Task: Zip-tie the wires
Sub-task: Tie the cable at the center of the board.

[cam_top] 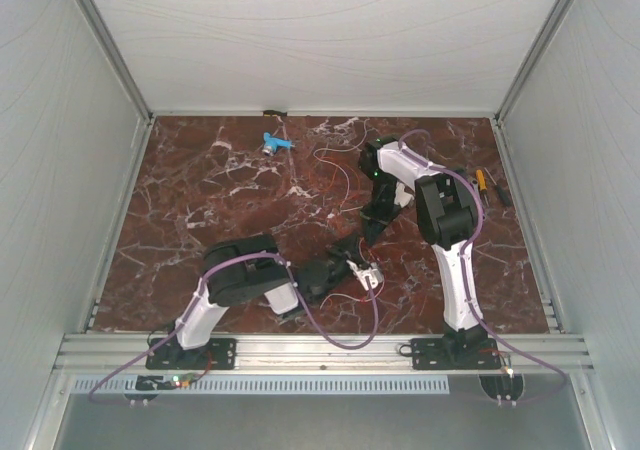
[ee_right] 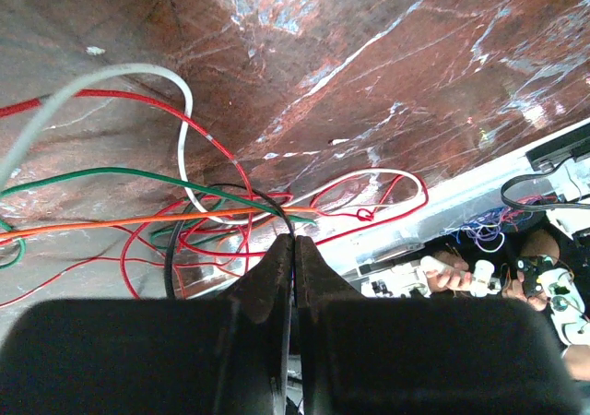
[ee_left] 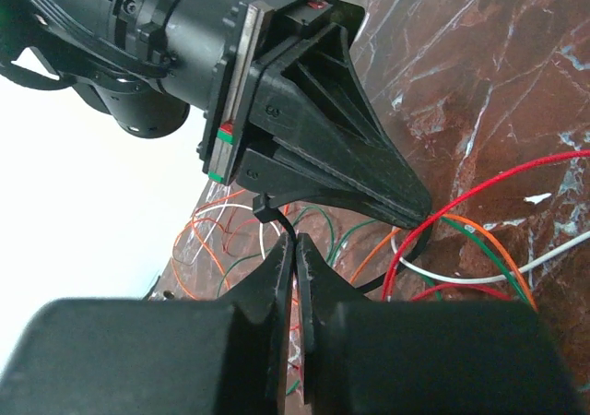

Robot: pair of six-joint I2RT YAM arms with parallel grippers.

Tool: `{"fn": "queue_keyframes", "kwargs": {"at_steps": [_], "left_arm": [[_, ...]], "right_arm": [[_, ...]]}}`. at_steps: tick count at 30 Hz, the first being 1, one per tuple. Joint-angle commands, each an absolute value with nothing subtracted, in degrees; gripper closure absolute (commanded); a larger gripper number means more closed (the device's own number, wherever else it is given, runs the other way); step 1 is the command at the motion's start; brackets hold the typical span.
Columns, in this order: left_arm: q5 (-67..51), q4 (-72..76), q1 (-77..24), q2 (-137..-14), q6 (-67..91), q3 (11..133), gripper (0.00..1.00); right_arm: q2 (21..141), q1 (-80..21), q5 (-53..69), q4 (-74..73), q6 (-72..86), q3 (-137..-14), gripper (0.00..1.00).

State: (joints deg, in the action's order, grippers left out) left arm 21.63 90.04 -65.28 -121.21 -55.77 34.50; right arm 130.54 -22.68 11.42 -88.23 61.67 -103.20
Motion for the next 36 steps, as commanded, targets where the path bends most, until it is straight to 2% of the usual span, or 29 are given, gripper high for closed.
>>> {"fn": "queue_keyframes", "kwargs": {"at_steps": [1, 36], "left_arm": [[20.7, 104.9, -65.7, -123.2, -57.2, 36.1, 1.00], [16.4, 104.9, -63.4, -125.2, -86.8, 36.6, 1.00]], "right_arm": [[130.9, -22.3, 11.4, -89.0, 61.4, -103.9, 1.00], [129.1, -23.7, 8.2, -89.0, 59.7, -98.9, 1.00]]}}
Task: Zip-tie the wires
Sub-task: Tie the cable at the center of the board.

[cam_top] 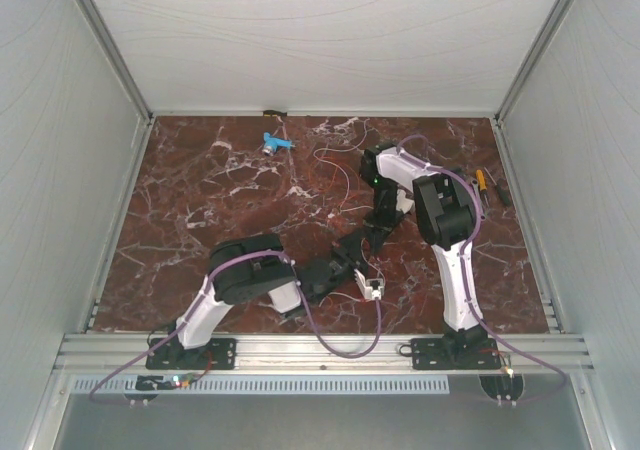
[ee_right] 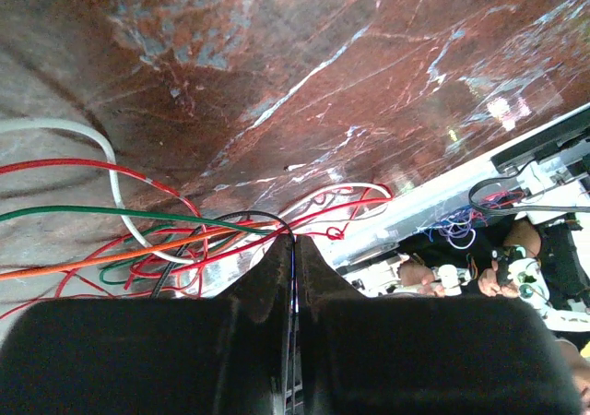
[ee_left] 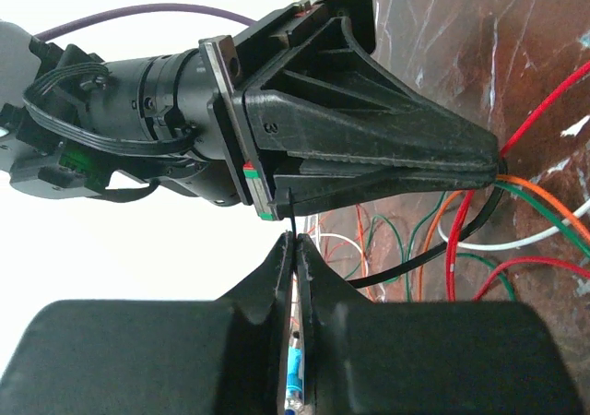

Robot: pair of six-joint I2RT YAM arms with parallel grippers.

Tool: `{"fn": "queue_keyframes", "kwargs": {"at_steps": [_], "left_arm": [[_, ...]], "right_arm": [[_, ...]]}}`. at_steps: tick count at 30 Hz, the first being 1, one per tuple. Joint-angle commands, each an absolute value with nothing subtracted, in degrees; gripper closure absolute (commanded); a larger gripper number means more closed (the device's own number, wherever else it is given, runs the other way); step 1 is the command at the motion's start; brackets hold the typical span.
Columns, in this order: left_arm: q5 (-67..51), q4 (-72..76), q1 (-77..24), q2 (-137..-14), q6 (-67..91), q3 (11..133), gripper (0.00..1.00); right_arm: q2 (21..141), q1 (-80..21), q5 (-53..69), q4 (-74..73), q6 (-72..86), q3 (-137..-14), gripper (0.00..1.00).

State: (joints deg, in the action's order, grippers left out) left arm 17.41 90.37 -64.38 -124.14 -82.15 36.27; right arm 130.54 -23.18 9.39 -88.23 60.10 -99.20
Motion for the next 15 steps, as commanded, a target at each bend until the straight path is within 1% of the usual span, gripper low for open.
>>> {"fn": "queue_keyframes", "kwargs": {"at_steps": [1, 15], "left_arm": [[16.4, 104.9, -63.3, -125.4, -87.2, 36.3, 1.00], [16.8, 104.9, -64.6, -126.1, -84.7, 35.9, 1.00]], "right_arm": [[129.0, -23.7, 8.2, -89.0, 59.6, -98.9, 1.00], [130.5, -24.8, 8.7, -89.1, 60.7, -101.5, 1.00]]}}
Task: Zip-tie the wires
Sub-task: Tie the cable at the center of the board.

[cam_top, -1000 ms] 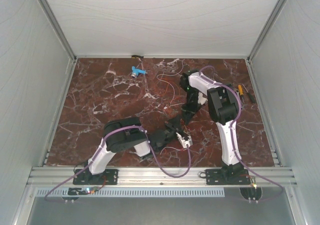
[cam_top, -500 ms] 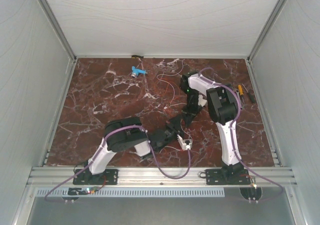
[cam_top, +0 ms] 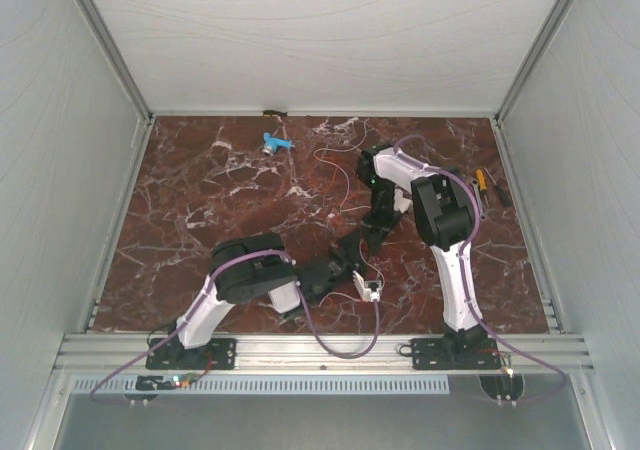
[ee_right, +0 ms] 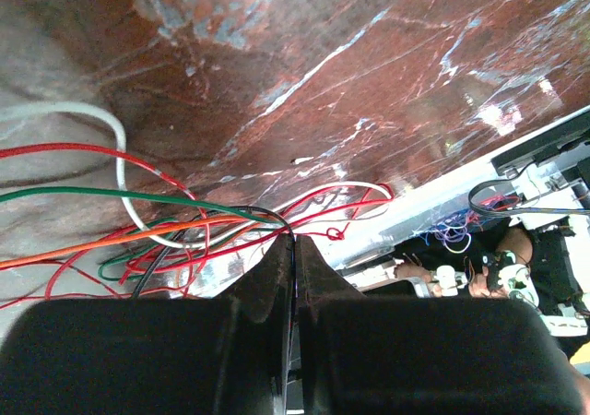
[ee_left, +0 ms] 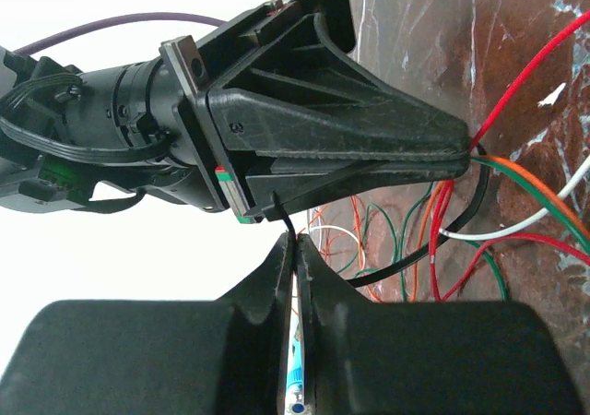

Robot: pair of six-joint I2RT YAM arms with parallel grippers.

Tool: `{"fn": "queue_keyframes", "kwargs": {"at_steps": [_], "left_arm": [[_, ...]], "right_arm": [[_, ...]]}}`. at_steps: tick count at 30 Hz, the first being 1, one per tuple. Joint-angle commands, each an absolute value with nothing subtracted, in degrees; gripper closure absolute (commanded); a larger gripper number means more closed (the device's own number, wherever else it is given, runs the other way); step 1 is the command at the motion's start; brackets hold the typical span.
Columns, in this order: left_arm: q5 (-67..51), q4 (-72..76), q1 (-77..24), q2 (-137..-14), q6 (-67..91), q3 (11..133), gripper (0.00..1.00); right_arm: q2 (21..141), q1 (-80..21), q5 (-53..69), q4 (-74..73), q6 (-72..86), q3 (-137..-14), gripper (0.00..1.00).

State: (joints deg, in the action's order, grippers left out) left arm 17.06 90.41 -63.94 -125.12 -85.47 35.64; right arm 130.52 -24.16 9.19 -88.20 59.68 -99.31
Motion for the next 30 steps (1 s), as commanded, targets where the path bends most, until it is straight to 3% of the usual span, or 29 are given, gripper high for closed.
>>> {"fn": "queue_keyframes", "kwargs": {"at_steps": [1, 30], "left_arm": [[17.0, 104.9, -64.7, -125.9, -84.2, 35.9, 1.00], [19.6, 104.9, -67.4, -131.5, -87.8, 37.8, 1.00]], "right_arm": [[130.6, -24.9, 8.6, -89.1, 61.0, -101.7, 1.00], [131.4, -25.9, 7.8, -89.1, 62.1, -101.8, 1.00]]}}
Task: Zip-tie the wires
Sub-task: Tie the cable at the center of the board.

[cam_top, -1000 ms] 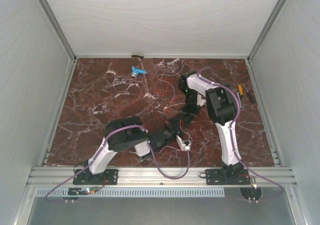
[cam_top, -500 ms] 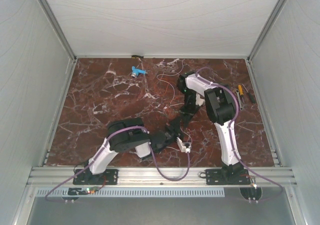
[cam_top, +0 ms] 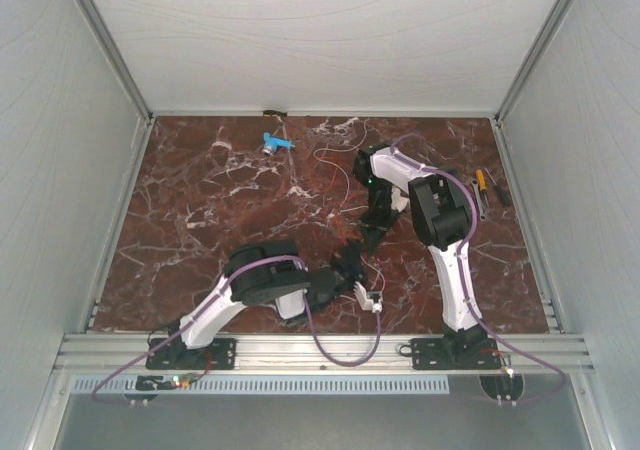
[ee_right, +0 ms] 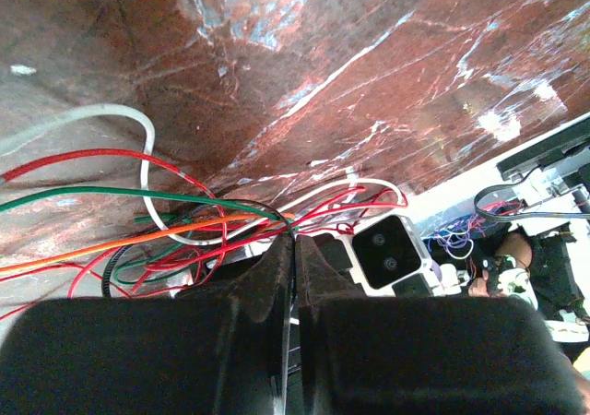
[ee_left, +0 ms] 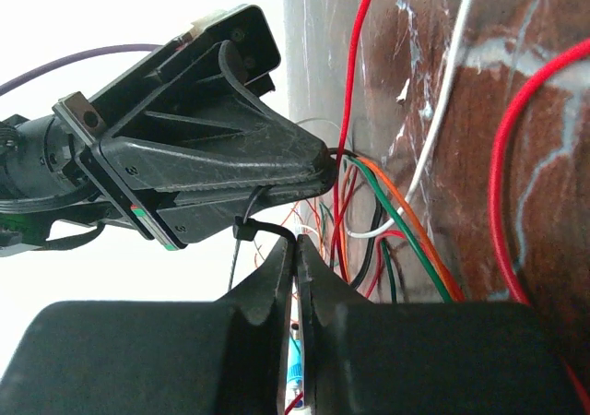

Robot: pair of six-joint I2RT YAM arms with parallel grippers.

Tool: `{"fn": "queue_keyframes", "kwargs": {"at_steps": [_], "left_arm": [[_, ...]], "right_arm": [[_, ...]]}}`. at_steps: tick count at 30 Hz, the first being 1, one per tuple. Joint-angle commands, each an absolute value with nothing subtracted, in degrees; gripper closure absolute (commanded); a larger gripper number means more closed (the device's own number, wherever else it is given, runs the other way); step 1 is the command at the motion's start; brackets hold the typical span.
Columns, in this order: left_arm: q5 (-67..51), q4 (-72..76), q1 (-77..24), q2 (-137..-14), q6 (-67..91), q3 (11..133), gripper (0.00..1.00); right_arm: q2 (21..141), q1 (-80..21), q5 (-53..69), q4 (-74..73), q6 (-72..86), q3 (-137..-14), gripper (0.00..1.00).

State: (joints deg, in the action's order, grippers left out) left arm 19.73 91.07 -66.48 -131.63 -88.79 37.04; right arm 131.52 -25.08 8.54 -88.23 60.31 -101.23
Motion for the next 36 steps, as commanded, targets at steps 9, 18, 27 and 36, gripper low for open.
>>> {"fn": "queue_keyframes", "kwargs": {"at_steps": [9, 18, 27, 36], "left_arm": [[19.8, 104.9, -67.9, -129.7, -89.7, 37.4, 1.00], [19.7, 104.9, -68.7, -133.0, -93.0, 38.0, 1.00], [19.2, 104.9, -69.0, -131.3, -92.0, 36.2, 0.71], [18.7, 104.8, -69.4, -125.4, -87.3, 31.6, 0.20]], "right_arm": [[133.1, -26.0, 7.1, -89.0, 62.6, -102.2, 1.00], [134.0, -25.0, 6.9, -89.0, 61.9, -102.3, 1.00], [133.3, -24.8, 5.5, -89.0, 61.3, -101.7, 1.00], [132.2, -24.4, 4.6, -89.0, 61.1, -100.8, 1.00]]}}
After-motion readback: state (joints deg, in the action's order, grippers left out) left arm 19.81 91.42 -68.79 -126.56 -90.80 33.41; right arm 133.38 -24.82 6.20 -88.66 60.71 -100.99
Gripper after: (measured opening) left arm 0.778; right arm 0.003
